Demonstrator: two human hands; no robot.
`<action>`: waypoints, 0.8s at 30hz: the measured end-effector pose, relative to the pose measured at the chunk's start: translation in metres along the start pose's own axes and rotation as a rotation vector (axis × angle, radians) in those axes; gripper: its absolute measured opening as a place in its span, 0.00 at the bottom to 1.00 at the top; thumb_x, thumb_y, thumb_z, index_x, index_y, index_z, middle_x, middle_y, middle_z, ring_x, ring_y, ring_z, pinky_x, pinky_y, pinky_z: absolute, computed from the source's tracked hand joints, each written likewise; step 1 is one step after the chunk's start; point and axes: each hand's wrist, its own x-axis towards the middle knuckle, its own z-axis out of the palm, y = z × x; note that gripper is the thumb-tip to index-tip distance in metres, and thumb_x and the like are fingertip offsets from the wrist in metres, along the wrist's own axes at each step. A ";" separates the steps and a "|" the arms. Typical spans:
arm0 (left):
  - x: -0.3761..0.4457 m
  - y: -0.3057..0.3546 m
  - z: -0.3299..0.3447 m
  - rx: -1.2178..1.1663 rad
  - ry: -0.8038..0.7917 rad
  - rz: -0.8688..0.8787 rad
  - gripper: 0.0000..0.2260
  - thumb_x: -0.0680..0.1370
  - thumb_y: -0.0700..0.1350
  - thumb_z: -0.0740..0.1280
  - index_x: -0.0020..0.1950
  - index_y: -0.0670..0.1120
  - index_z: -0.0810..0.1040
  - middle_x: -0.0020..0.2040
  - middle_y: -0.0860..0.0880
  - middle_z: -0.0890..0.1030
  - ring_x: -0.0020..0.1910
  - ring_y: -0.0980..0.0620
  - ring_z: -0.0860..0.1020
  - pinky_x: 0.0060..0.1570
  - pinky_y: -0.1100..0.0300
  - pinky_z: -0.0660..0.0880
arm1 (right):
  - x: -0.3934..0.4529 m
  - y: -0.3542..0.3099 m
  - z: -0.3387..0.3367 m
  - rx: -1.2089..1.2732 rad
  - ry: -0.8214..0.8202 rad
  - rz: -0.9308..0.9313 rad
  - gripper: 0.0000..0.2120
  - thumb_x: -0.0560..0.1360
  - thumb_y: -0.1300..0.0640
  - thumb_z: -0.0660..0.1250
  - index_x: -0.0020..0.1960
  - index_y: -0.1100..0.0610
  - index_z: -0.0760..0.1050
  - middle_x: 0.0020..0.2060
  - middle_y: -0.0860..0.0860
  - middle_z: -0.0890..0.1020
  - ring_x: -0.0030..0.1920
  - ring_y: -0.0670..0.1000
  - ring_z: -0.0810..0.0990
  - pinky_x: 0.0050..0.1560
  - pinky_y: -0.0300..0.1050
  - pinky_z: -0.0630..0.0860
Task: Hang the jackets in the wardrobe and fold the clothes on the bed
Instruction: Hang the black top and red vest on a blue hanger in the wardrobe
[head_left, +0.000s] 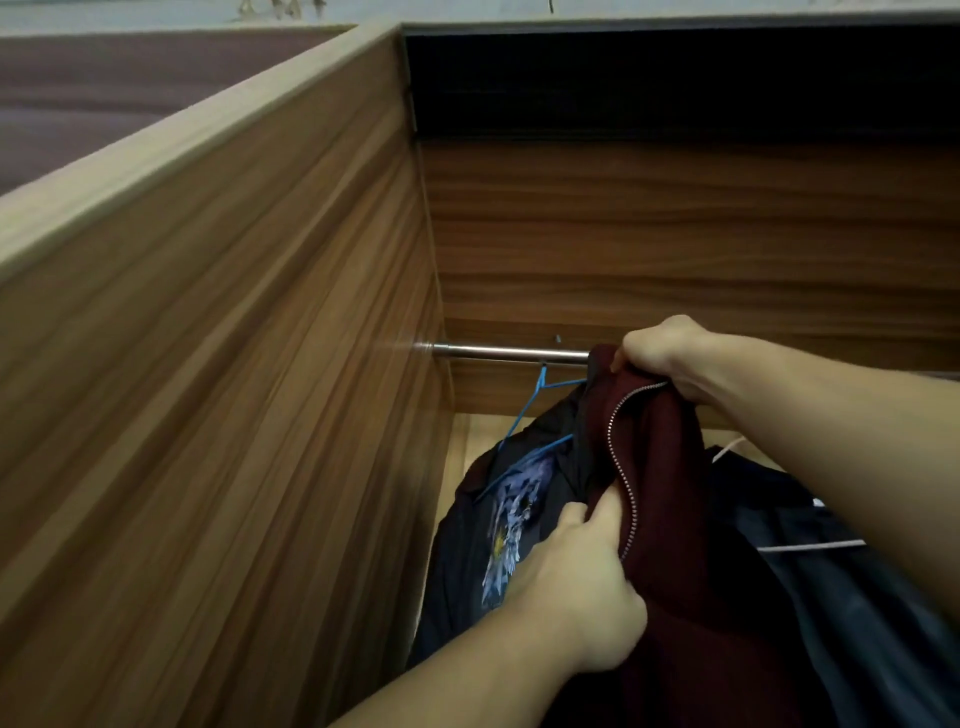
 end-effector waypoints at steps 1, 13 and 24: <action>-0.002 0.001 0.003 -0.012 -0.005 0.006 0.32 0.76 0.42 0.63 0.73 0.64 0.53 0.66 0.52 0.66 0.64 0.43 0.71 0.63 0.48 0.70 | -0.002 0.003 -0.003 -0.002 -0.010 0.005 0.06 0.68 0.63 0.71 0.40 0.62 0.74 0.32 0.56 0.77 0.28 0.56 0.76 0.27 0.42 0.74; -0.042 -0.007 0.027 -0.004 0.056 -0.006 0.31 0.77 0.48 0.63 0.71 0.67 0.48 0.64 0.56 0.66 0.62 0.48 0.73 0.63 0.47 0.71 | -0.037 0.013 0.005 0.011 -0.137 -0.056 0.11 0.66 0.56 0.73 0.37 0.59 0.73 0.37 0.55 0.78 0.38 0.56 0.80 0.39 0.48 0.79; -0.104 -0.002 0.047 -0.040 0.054 -0.271 0.52 0.60 0.61 0.71 0.70 0.72 0.35 0.74 0.55 0.58 0.71 0.51 0.65 0.66 0.48 0.69 | -0.096 0.076 0.015 0.323 -0.008 -0.159 0.28 0.64 0.45 0.75 0.61 0.50 0.70 0.54 0.47 0.77 0.53 0.49 0.76 0.50 0.41 0.71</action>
